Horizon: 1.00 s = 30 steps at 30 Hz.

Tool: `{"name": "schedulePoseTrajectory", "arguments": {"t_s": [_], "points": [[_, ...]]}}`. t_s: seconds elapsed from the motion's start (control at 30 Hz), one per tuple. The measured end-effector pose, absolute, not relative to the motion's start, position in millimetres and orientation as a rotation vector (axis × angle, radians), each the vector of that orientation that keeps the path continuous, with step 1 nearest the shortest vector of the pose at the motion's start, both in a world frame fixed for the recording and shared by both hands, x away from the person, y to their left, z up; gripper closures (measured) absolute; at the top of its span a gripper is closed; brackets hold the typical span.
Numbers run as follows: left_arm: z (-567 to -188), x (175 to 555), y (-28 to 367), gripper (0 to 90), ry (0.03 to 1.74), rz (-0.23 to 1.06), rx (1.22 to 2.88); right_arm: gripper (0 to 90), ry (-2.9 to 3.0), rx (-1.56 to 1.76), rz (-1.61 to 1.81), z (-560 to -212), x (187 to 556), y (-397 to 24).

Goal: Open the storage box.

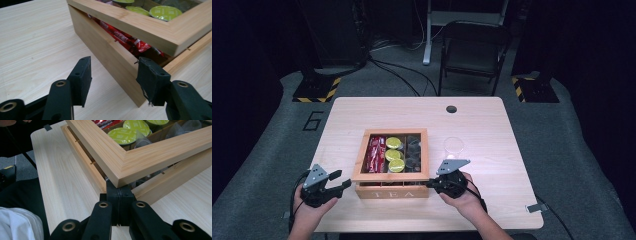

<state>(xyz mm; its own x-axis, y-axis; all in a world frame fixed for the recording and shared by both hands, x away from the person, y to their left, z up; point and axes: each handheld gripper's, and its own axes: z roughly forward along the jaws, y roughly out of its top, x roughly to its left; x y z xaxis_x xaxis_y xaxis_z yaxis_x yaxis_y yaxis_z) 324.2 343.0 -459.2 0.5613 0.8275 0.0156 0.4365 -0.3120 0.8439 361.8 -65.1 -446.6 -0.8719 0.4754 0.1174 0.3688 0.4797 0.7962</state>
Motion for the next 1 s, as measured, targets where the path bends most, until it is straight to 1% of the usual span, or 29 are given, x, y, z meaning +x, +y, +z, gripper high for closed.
{"name": "schedulePoseTrajectory", "arguments": {"t_s": [0.17,0.3,0.4,0.53,0.77,0.83,0.9,1.0], "points": [[-457.8,323.3,338.1,37.4,1.009,0.549,1.927,89.7,2.591,0.736,1.363,-445.0,362.6,-65.0],[-456.3,323.2,328.8,35.0,0.974,0.528,1.943,89.7,2.584,0.735,1.373,-443.9,363.2,-65.1],[-455.6,323.0,321.5,33.9,0.958,0.520,1.970,89.8,2.588,0.735,1.370,-443.7,363.3,-65.1],[-454.5,323.8,318.5,34.1,0.974,0.489,1.930,89.7,2.585,0.738,1.376,-443.3,363.3,-65.2],[-455.1,324.0,315.9,32.1,0.978,0.539,1.932,89.7,2.583,0.736,1.383,-443.0,363.5,-65.3],[-455.2,324.7,314.1,30.6,0.993,0.524,1.927,89.7,2.578,0.725,1.385,-442.9,364.1,-65.2],[-456.2,325.0,311.7,30.9,0.984,0.519,1.915,89.7,2.578,0.727,1.387,-442.9,364.1,-65.2],[-455.2,324.6,309.9,32.3,0.952,0.523,1.941,89.7,2.578,0.728,1.385,-442.9,364.0,-65.1]]}}
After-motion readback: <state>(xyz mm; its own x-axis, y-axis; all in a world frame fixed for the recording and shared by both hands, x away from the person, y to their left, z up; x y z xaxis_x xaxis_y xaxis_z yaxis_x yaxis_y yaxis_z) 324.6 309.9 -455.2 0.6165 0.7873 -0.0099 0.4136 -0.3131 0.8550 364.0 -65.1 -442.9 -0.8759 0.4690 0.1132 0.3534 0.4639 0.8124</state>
